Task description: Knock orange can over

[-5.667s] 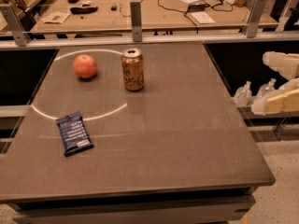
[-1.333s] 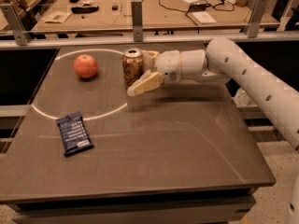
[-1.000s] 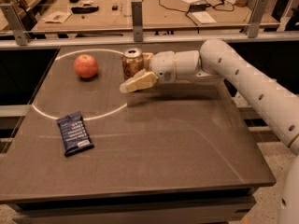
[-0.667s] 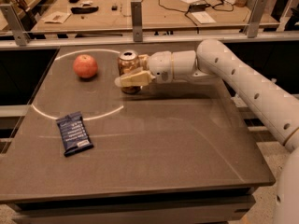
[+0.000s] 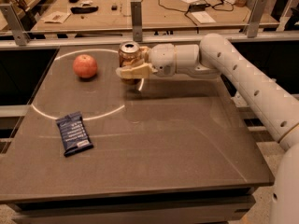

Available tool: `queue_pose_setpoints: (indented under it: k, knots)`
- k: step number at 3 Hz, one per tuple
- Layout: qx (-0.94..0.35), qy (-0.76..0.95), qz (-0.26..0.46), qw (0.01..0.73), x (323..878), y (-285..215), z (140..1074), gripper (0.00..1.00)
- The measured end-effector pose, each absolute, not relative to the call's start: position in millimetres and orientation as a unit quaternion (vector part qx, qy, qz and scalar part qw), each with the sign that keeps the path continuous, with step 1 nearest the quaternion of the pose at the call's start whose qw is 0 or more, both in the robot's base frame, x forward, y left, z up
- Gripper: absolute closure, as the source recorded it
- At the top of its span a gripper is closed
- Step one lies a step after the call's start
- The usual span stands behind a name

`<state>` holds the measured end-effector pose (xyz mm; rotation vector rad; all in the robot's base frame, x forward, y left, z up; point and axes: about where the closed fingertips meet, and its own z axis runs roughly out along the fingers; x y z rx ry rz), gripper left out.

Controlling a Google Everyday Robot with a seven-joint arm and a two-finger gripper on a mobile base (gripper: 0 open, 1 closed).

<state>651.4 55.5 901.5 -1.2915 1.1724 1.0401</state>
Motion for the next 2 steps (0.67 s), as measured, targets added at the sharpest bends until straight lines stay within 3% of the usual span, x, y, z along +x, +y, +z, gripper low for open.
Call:
queue_pose_setpoints:
  k: [1, 2]
  knots:
    - [-0.574, 0.446, 0.405, 0.554, 650.4, 47.5, 934.0, 1.0]
    - [-0.606, 0.409, 0.361, 0.578, 644.0, 40.6, 956.7, 1.0]
